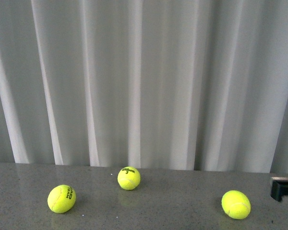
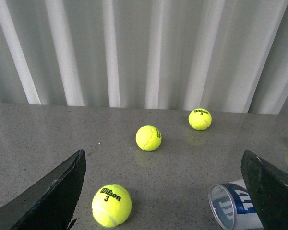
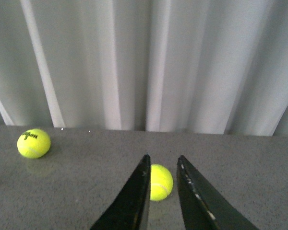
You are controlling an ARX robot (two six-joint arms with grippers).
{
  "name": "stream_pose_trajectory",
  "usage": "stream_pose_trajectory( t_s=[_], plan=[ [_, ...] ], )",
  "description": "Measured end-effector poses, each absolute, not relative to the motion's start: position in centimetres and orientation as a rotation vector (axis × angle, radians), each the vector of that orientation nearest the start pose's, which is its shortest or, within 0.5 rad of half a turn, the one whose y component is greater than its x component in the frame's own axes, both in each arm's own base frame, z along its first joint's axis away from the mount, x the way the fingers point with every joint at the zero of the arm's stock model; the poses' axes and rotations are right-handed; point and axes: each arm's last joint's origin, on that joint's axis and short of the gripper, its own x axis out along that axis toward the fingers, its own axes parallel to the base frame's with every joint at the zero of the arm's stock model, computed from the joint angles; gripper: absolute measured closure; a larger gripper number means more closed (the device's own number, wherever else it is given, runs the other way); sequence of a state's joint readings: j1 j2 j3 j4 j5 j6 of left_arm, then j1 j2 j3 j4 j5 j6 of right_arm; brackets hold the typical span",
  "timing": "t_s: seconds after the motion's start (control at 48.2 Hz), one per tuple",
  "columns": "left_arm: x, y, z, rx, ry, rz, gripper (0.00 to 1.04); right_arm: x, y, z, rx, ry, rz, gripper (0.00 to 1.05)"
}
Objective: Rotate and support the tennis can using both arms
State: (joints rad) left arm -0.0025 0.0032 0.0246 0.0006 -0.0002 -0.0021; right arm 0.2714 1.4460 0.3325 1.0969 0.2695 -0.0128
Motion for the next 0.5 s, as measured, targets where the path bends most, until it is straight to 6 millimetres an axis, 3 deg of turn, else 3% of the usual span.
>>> stream_pose_trajectory(
  t_s=[0.104,0.498],
  plan=[
    [9.6,0.0,17.2,-0.003,-0.022,-0.002,0.07,22.3,4.9,16.3,-0.018,0.012,0.017,1.02],
    [9.6,0.0,17.2,-0.003,-0.022,-0.002,0.07,17.4,1.8,16.1,-0.013,0.019,0.008,1.01]
  ],
)
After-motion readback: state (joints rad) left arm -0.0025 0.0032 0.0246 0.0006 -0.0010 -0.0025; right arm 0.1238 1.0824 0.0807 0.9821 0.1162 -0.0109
